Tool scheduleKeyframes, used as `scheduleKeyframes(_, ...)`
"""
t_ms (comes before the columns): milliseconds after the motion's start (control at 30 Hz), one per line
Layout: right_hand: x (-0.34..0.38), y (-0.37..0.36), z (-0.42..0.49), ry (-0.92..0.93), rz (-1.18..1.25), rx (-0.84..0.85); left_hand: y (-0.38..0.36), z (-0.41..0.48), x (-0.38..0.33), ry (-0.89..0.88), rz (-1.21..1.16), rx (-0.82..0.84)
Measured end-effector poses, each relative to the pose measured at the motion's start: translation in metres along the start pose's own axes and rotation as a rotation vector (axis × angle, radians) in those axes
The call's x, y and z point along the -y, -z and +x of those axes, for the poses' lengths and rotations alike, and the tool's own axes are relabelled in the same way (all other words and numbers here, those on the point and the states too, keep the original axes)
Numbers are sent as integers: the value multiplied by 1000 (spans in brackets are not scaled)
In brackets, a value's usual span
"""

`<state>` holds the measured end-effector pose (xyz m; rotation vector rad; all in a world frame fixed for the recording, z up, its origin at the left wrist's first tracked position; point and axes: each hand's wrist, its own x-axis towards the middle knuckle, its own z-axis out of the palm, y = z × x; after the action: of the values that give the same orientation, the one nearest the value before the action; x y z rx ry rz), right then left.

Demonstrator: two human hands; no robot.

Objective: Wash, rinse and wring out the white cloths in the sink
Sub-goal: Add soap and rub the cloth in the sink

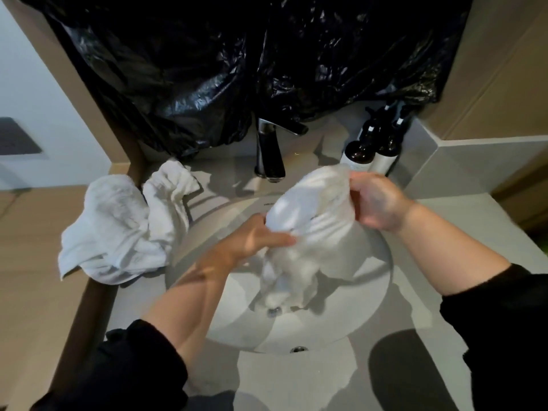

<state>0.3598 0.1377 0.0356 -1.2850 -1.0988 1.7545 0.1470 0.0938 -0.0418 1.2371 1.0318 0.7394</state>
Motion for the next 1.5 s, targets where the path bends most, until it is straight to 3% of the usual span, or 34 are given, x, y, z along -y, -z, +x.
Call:
scheduleKeyframes(100,3,1,-1,-31,-43,-128,10,0,-2,-37,-248,-25)
scheduleKeyframes(167,-2,-9,-1,71,-147,-197,10,0,-2,-18,-371,-31)
scheduleKeyframes(267,-27,-50,-10,346,-657,-428,-7,3,-12,24,-396,-133)
scheduleKeyframes(333,-50,-81,-15,334,-1052,-413,-20,9,-17,136,-332,-336)
scheduleKeyframes(367,-61,-85,-10,291,-1119,-414,-23,11,-14,180,-289,-420)
scheduleKeyframes(467,-75,-76,5,235,-933,-495,-23,5,-5,334,-319,-477)
scheduleKeyframes(567,-80,-88,8,262,-924,-508,-15,7,4,292,-353,-537)
scheduleKeyframes(667,-85,-107,6,284,-996,-487,-15,8,2,272,-404,-428)
scheduleKeyframes(767,-87,-93,22,220,-848,-534,-17,10,11,301,-288,-364)
scheduleKeyframes(900,-91,-99,20,256,-1001,-457,-13,16,20,334,-300,-434)
scheduleKeyframes(1000,-92,-83,34,209,-763,-409,-11,20,10,484,-279,-290)
scheduleKeyframes(1067,-86,-67,42,161,-541,-335,-6,18,1,493,-55,-130)
scheduleKeyframes(1167,-77,-50,44,59,-588,-140,14,12,-9,413,305,-1)
scheduleKeyframes(1267,-86,-24,45,-101,-326,112,28,4,-15,276,-43,96)
scheduleKeyframes(1367,-113,-10,40,-233,-333,308,36,3,-16,235,-351,-59)
scheduleKeyframes(1500,-144,-9,33,-302,-247,409,35,0,-19,252,-437,-212)
